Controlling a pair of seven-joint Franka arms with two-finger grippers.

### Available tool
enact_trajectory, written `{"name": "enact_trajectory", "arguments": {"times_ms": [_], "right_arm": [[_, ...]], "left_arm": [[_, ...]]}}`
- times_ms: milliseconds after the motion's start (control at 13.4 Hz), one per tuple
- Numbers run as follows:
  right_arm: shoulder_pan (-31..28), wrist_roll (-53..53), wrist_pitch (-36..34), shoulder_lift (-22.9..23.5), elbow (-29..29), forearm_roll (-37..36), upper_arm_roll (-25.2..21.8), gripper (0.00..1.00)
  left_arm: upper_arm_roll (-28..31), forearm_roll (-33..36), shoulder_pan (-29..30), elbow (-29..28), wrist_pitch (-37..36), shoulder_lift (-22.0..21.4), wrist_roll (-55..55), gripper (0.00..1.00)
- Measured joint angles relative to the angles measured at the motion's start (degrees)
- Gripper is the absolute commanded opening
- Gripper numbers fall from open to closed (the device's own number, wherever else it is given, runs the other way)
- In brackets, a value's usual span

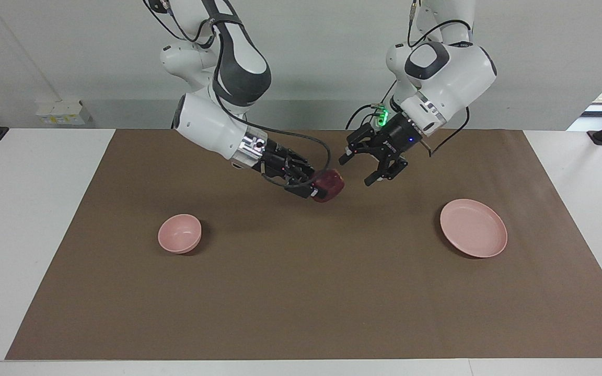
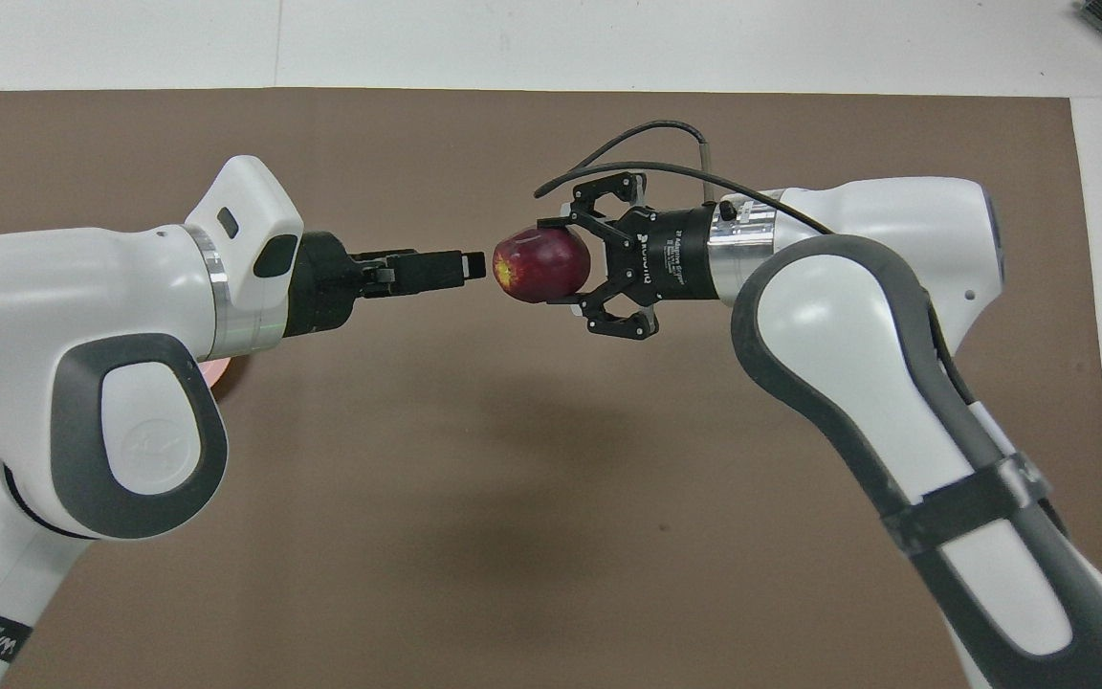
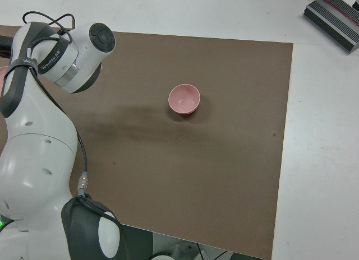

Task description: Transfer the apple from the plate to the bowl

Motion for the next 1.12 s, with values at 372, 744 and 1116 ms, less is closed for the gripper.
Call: {"name": "enact_trajectory", "arguments": {"times_ms": [372, 744, 1116], "right_arm": [[-3.7, -7.9, -1.4, 0.6, -0.9, -20.3, -0.1, 0.0], [-11.8, -28.4, -2.6, 0.6, -5.7, -39.0, -0.6, 0.0], [-20.3, -48.5, -2.7, 0.7, -7.8, -49.9, -0.7, 0.0]], "left_arm": [[0.4, 23.5, 0.1, 0.0, -5.1, 0.1, -9.1, 1.0], [1.2, 38.2, 4.2, 0.1, -14.1, 0.0, -12.5, 1.0], [1.4, 44.3, 7.6, 0.3, -16.0, -0.1, -15.5, 1.0]]}}
